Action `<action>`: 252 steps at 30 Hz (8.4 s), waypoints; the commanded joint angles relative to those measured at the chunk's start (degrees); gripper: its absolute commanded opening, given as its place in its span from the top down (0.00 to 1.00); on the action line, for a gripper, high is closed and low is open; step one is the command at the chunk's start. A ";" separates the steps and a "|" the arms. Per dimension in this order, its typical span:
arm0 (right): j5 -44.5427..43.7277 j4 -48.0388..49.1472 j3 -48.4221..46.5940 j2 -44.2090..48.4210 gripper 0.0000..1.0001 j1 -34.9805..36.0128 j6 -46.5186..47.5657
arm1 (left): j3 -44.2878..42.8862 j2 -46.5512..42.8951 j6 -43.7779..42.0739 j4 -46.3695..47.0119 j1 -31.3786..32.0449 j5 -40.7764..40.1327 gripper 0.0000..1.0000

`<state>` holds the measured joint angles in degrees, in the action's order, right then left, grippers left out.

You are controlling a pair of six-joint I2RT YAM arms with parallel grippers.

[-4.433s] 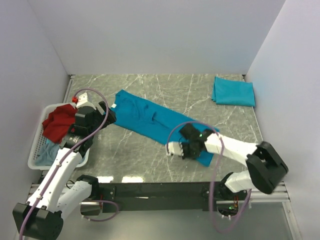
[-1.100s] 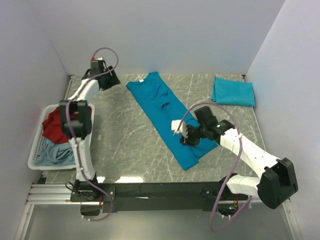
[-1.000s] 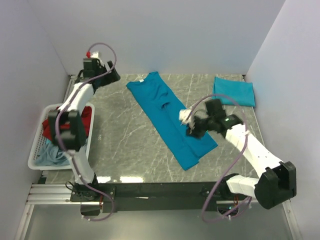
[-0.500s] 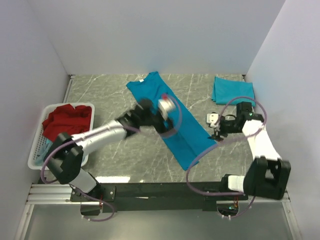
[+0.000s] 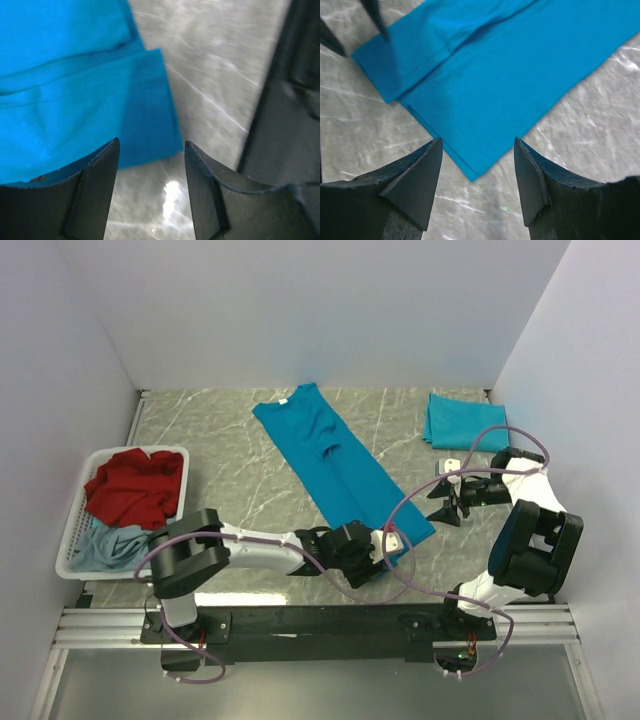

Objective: Fold and stack the t-shirts
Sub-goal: Fold the tshirt

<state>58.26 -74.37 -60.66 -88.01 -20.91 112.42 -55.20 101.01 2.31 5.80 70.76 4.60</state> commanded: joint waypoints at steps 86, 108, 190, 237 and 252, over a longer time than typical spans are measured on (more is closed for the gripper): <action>-29.95 33.14 32.36 22.09 0.40 33.91 -7.04 | 11.25 -6.27 15.18 -8.88 5.88 -6.45 1.00; -27.59 33.94 34.57 27.89 0.98 35.85 -8.97 | 13.98 -6.79 16.41 -3.87 4.65 -5.74 1.00; -36.02 45.28 -50.69 -40.31 1.00 42.27 -65.75 | -16.43 5.60 12.37 -4.84 -47.73 10.25 1.00; -21.80 32.12 -33.01 -24.21 0.53 33.74 -80.38 | 0.26 -12.51 21.04 -6.24 -35.87 2.27 0.37; -21.61 36.05 -33.73 -34.33 0.53 29.70 -97.13 | 13.36 -15.59 44.54 9.21 -35.96 0.23 0.44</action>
<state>35.44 -37.76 -92.20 -122.17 9.98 18.02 -42.35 83.94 42.85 9.58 34.70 3.68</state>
